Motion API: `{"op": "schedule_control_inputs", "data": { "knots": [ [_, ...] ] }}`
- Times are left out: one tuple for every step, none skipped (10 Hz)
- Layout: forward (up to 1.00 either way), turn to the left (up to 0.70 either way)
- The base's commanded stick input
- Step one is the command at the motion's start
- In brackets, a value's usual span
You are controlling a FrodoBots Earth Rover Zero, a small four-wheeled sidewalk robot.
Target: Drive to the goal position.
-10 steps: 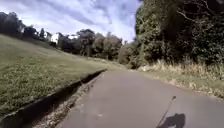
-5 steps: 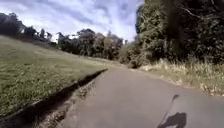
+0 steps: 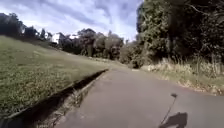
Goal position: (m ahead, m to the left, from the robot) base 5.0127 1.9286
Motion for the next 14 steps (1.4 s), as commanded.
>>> {"op": "schedule_control_inputs", "data": {
  "knots": [
    [0.70,-0.06],
    [0.70,-0.12],
    [0.70,-0.15],
    [0.70,-0.17],
    [0.70,-0.18],
    [0.70,-0.18],
    [0.70,-0.18],
    [0.70,-0.18],
    [0.70,-0.18],
    [0.70,-0.18],
    [0.70,-0.18],
    [0.70,-0.18],
    [0.70,-0.18],
    [0.70,-0.18]
  ]
}}
